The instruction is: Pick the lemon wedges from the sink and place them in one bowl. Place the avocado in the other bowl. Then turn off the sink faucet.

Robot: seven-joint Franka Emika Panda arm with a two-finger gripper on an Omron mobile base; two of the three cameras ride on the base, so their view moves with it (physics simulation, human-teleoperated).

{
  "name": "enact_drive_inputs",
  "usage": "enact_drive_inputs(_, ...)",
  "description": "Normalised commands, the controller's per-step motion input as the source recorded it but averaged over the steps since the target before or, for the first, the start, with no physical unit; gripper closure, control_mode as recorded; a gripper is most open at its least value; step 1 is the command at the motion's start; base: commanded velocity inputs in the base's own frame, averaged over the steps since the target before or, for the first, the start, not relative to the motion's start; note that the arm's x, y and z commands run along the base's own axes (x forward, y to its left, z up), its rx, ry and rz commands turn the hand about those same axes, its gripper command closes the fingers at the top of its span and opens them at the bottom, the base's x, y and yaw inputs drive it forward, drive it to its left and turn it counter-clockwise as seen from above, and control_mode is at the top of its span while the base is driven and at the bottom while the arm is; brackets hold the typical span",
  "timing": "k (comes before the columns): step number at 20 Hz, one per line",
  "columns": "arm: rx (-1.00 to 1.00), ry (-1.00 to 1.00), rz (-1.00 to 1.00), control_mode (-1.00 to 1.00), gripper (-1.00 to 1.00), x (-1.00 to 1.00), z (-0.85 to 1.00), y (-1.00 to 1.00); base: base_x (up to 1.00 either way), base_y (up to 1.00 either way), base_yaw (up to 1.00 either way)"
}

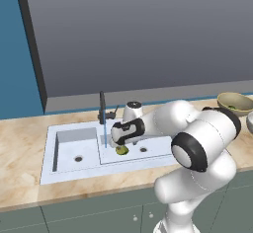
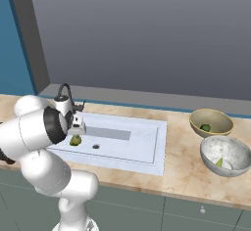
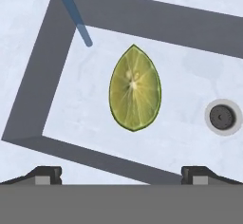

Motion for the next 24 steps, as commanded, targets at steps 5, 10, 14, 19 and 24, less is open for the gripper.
enact_drive_inputs(5,0.00,-0.01,0.00,-1.00,-1.00,0.00,-0.09,0.00,0.00,0.00,0.00)
enact_drive_inputs(10,0.00,0.00,0.00,-1.00,-1.00,0.01,-0.09,0.00,0.00,0.00,0.00)
enact_drive_inputs(14,0.00,0.00,0.00,-1.00,-1.00,0.08,-0.07,0.00,0.00,0.00,0.00)
enact_drive_inputs(19,0.00,0.00,0.00,-1.00,-1.00,0.06,-0.05,0.00,0.00,0.00,0.00)
enact_drive_inputs(24,0.00,0.00,0.00,-1.00,-1.00,0.05,-0.07,0.00,0.00,0.00,0.00)
